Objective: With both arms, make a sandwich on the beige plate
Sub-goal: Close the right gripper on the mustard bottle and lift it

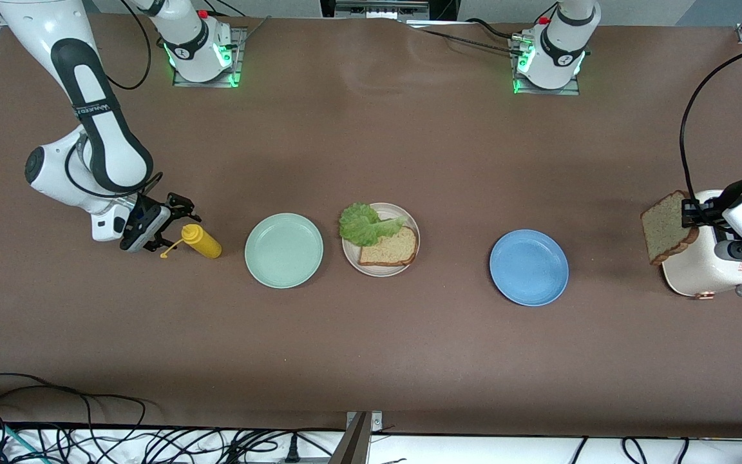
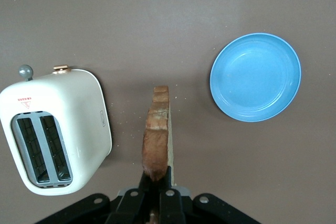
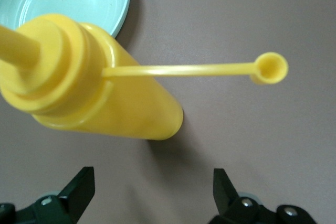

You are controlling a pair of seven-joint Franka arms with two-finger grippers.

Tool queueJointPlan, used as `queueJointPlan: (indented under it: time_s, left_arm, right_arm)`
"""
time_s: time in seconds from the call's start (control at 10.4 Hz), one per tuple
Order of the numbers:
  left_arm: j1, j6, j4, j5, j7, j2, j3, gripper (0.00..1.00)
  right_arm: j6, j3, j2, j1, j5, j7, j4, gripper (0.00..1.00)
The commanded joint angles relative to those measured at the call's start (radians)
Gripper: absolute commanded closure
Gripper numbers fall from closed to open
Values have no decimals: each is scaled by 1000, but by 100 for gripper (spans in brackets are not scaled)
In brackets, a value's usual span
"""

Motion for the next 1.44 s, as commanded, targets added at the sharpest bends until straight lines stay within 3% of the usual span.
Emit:
queueJointPlan:
  time_s: [0.0,0.48,0.87,1.35]
  left_arm:
    - [0,-19,13,-22,-3,-7,5,100]
    - [0,-22,13,-20,-2,-7,5,100]
    - [0,-22,13,-19,1,-7,5,100]
    - [-2,-21,13,-19,0,-7,5,100]
  right_arm:
    - [-9,2,16,-2,-12,-22,14,0]
    - [-5,0,25,-5,-21,-143,31,0]
    - [-250,-83,80,-12,-6,-252,124,0]
    - [-310,-87,117,-25,76,-382,155,0]
